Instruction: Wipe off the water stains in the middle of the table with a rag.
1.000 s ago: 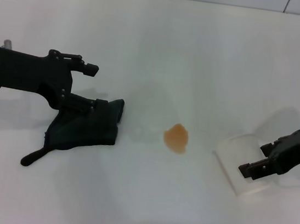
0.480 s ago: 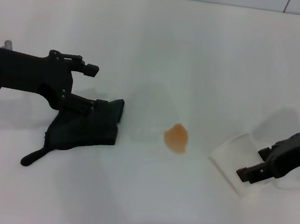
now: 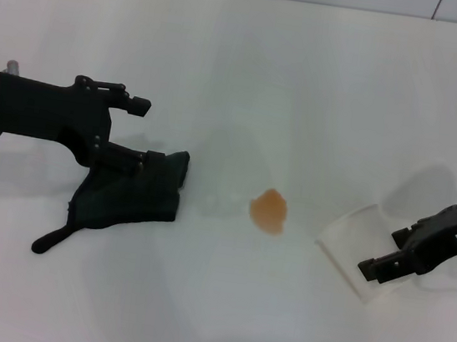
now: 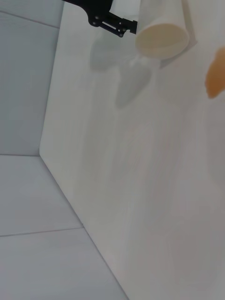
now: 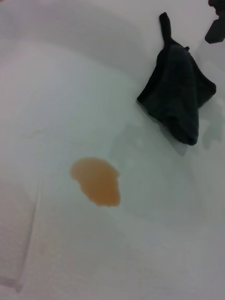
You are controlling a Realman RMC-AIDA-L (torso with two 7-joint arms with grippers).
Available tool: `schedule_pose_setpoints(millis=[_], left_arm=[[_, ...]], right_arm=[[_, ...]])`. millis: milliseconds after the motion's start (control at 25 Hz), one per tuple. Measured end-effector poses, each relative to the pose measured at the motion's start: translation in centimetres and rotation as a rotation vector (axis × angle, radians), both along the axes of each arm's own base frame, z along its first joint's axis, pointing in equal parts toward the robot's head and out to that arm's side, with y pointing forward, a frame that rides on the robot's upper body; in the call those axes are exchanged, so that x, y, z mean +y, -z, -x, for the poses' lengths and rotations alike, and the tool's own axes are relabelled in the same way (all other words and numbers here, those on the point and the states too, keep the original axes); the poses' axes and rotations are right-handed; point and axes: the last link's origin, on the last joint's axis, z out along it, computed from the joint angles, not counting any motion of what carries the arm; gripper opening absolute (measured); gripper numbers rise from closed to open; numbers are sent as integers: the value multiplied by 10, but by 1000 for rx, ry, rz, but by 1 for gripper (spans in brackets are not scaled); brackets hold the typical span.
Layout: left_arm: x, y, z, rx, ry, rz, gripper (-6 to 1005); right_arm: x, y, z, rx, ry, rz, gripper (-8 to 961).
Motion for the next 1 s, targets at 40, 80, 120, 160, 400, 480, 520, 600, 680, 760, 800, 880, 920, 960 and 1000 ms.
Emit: schedule_pose_setpoints(millis=[40, 80, 120, 160, 400, 480, 520, 600, 680, 760, 800, 880, 920, 960, 1000], left_arm=[[0, 0, 0, 0, 0, 0, 887], [0, 0, 0, 0, 0, 0, 888], [0, 0, 0, 0, 0, -1, 888], [0, 0, 0, 0, 0, -1, 888], [1, 0, 0, 1, -1, -5, 888], [1, 0, 0, 1, -1, -5, 888], [1, 0, 0, 1, -1, -6, 888], [1, 0, 0, 1, -1, -6, 888], [1, 0, 0, 1, -1, -6, 888], [1, 0, 0, 1, -2, -7, 888], [1, 0, 0, 1, -2, -7, 888], [1, 0, 0, 2, -2, -8, 887], [1, 0, 0, 2, -2, -8, 887], [1, 0, 0, 2, -2, -8, 887], [1, 0, 0, 2, -2, -8, 887]], right_arm=[[0, 1, 0, 0, -1, 1, 797], [0, 1, 0, 0, 0, 1, 797], [0, 1, 0, 0, 0, 1, 797], [0, 2, -1, 0, 3, 2, 797], [0, 2, -1, 0, 4, 2, 795], [0, 2, -1, -1, 4, 2, 794], [0, 2, -1, -2, 4, 2, 794], [0, 2, -2, -5, 4, 2, 789], [0, 2, -2, -6, 3, 3, 780], [1, 2, -2, -7, 3, 3, 771], [1, 2, -1, -7, 3, 4, 730], [1, 2, -1, -7, 2, 5, 684], [1, 2, -1, -7, 2, 5, 680], [1, 2, -1, -7, 2, 5, 675], [1, 2, -1, -7, 2, 5, 671]])
